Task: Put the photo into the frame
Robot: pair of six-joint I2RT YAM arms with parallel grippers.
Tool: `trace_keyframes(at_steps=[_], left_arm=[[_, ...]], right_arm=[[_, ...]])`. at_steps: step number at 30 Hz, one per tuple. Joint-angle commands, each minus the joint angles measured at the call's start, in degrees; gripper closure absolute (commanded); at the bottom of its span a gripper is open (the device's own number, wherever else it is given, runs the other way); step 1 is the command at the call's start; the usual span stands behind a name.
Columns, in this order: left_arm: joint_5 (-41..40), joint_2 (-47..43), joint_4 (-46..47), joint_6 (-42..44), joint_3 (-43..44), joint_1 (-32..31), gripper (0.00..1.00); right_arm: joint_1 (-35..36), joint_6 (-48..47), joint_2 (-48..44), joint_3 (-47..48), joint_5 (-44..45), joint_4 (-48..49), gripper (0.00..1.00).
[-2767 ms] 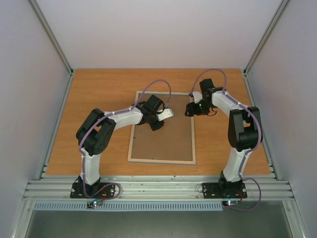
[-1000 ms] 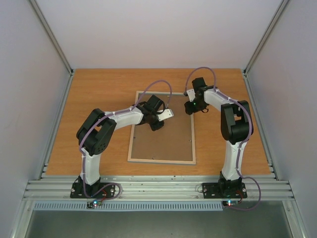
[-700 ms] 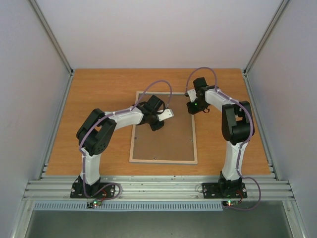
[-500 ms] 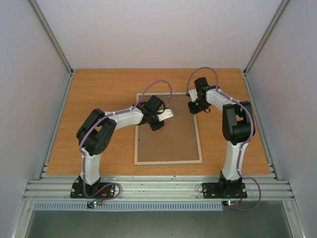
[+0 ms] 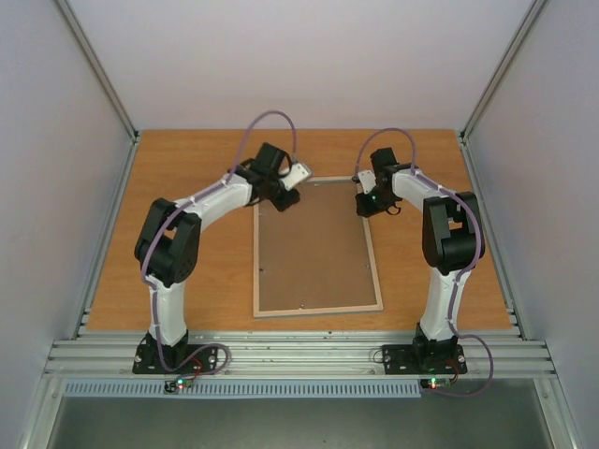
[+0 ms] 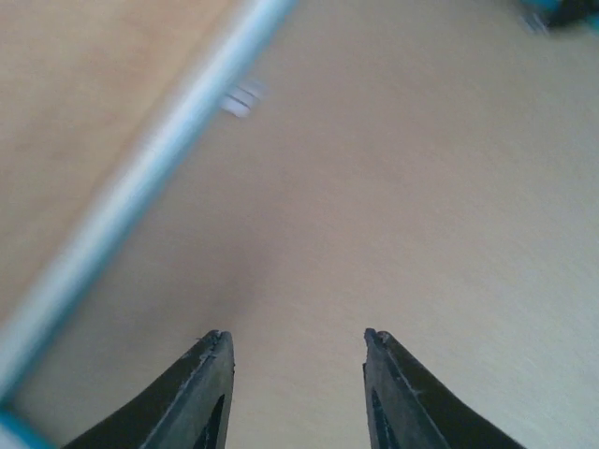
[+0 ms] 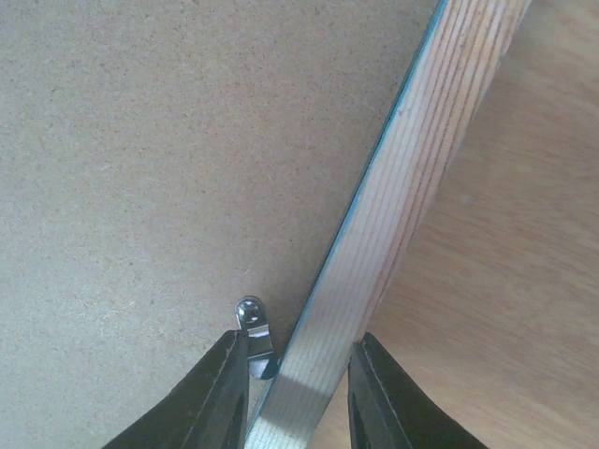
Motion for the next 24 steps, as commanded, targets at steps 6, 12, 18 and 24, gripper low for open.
trace_keyframes(at_steps=[6,12,18,24], left_arm=[[0.7,4.2,-4.2,1.3,9.2,4.1,0.47],[1.7,9.3,-9.3,5.8,15.1,4.2,0.42],[0.6,14.6,-12.0,7.3,20.4,4.2,0.42],[-1.0,19.0,-13.0,8.0,24.6,4.2,0.43]], right_arm=[[4.0,0.3,-1.7,-3.9,-5.8,-4.3,0.83],[5.0,0.4,-1.7,-3.9,-6.3,-4.3,0.83],[5.2,-0.2,-1.2,-4.3,-5.5,-3.5,0.83],[5.3,-0.8,-1.1,-4.1,-5.2,-3.6,0.82]])
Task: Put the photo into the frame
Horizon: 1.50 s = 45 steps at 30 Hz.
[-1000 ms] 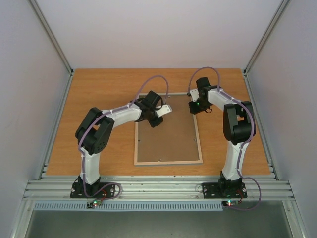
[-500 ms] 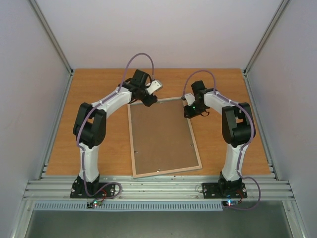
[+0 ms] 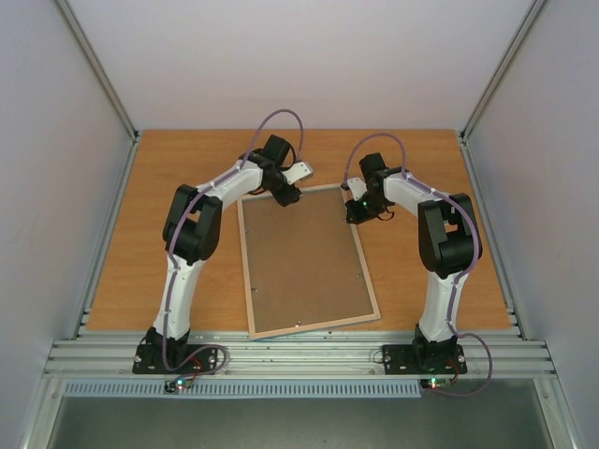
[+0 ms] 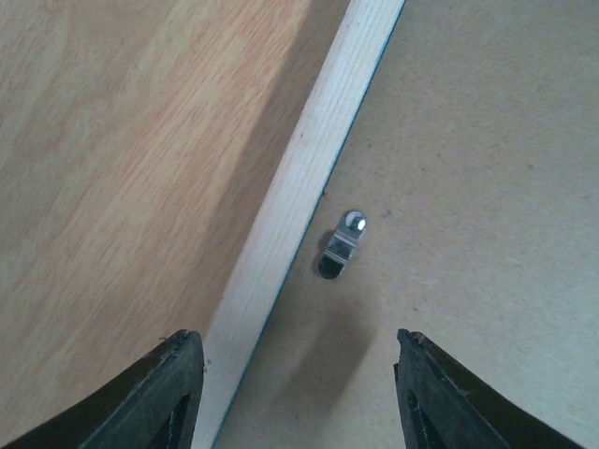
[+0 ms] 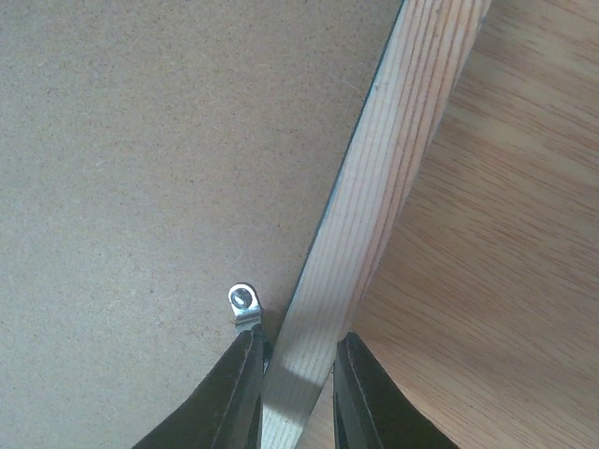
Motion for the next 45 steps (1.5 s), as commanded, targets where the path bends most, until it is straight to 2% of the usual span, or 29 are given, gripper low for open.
trace_keyframes(at_steps=[1,8,15,20,24,29,33,40,45], left_arm=[[-1.1,3.3,-1.4,1.5,4.4,-0.1,0.43],[-1.3,6.8,-2.3,1.1,8.6,-0.3,0.46],[-3.8,9.1,-2.8,1.6,11.5,-1.0,0.54],[-7.0,8.8,-0.4,3.2,9.7,-2.2,0.58],[-8.9,6.9,4.1,6.5,5.3,-3.5,0.66],[-9.6,6.1,5.4,11.5,3.2,-4.3,0.76],[-10.2,6.8,5.6,15.3,3.3,-4.9,0.78],[-7.9,6.3,8.7,16.1,1.4,-5.2,0.78],[-3.1,5.7,5.0,7.9,7.1,-2.2,0.72]], right_arm=[[1.1,-2.9,0.4,-1.5,-0.5,-2.7,0.82],[1.1,-2.9,0.8,-1.5,-0.2,-2.6,0.82],[1.1,-3.2,0.7,-1.5,0.1,-2.6,0.82],[1.1,-3.6,0.9,-1.7,0.4,-2.3,0.83],[1.2,-3.6,1.0,-1.6,0.5,-2.1,0.84],[1.2,-3.9,1.1,-1.6,0.7,-1.8,0.85],[1.1,-3.9,1.3,-1.6,0.8,-1.7,0.85],[1.1,-3.8,1.2,-1.4,0.6,-1.8,0.86],[0.8,-3.1,1.0,-0.2,0.4,-2.3,0.85]])
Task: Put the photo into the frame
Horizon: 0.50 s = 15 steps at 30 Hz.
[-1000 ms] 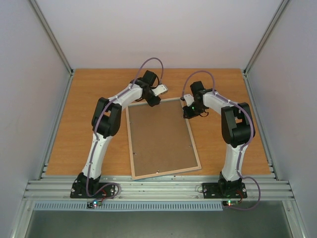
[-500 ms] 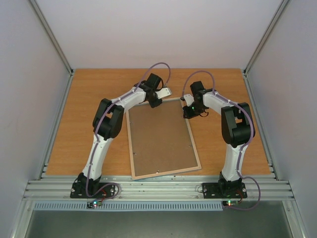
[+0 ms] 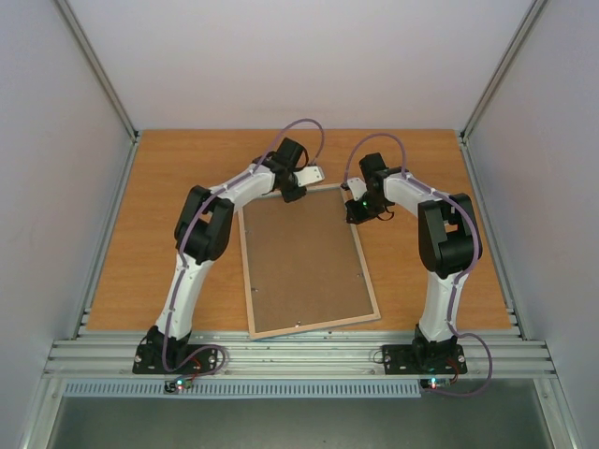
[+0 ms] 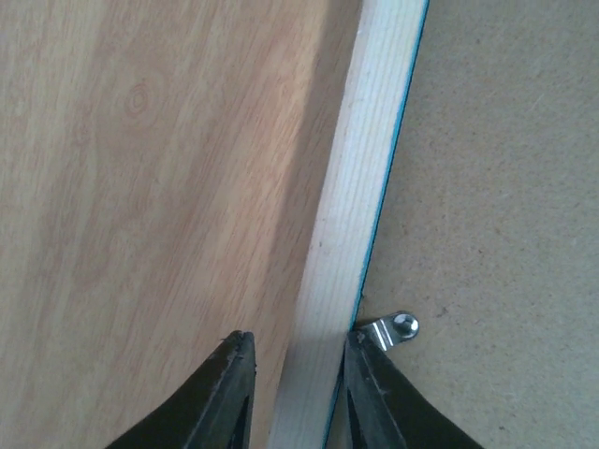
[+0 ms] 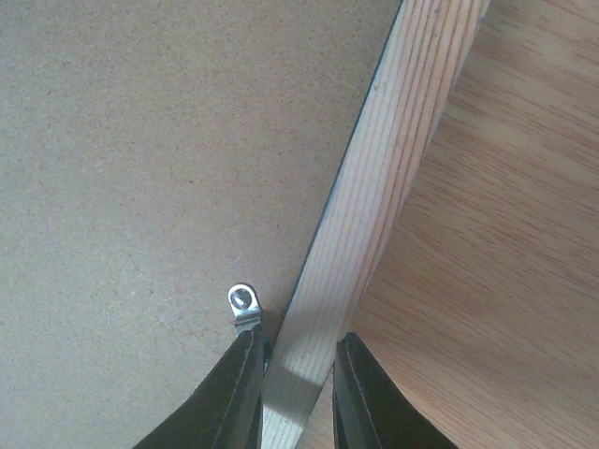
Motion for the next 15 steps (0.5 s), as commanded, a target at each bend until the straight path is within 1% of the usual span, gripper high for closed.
trace_keyframes(at_steps=[1,3,5,9,12,15], left_arm=[[8.0,0.3,-2.6,-7.7,4.9,2.4,0.72],[9.6,-0.1,-6.3,-10.6,7.9,4.3,0.7],[10.0,-1.9,-8.7,-11.3,8.4,5.6,0.67],[11.4,-7.0,-11.0,-11.5,3.7,7.7,0.59],[12.9,-11.3,-11.4,-10.1,-2.0,8.4,0.48],[12.9,-12.9,-12.9,-8.2,-4.2,8.5,0.44]], right_arm=[[0.7,-3.1,1.0,0.2,-0.1,-2.6,0.85],[0.2,-2.2,1.0,1.7,-0.7,-3.3,0.83],[-0.7,-1.2,1.0,3.2,-1.8,-4.2,0.8],[-2.6,0.0,0.2,5.8,-5.1,-5.7,0.72],[-3.2,-0.1,-1.0,7.2,-6.9,-6.8,0.65],[-3.3,-0.4,-2.1,7.9,-8.7,-8.3,0.56]])
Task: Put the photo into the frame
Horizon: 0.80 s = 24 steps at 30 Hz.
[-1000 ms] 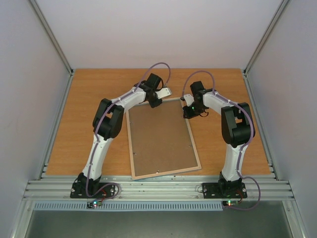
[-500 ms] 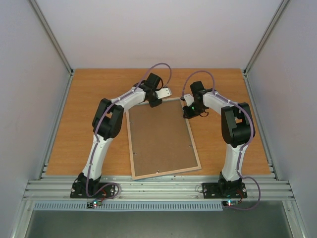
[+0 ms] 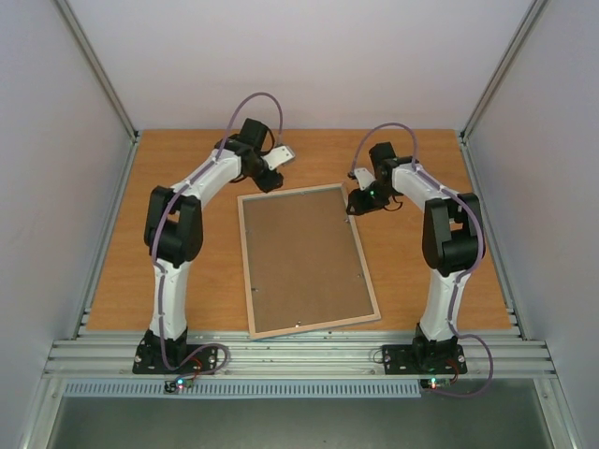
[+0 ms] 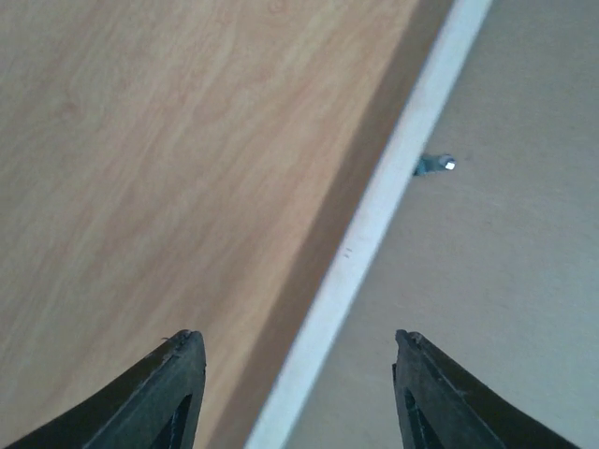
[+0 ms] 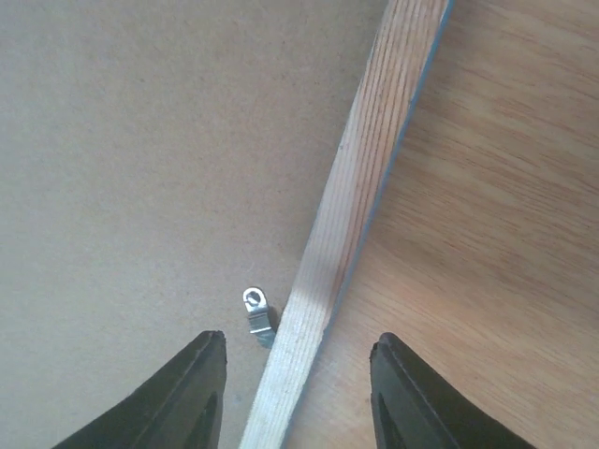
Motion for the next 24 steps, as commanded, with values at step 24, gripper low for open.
trace_keyframes(at_steps=[24], left_arm=[[-2.1,-27.7,-3.7,-1.5,-33.2,-1.1,0.42]], right_arm=[[-7.1,0.4,-13.2,-12.8,-11.9,-5.2,0.52]])
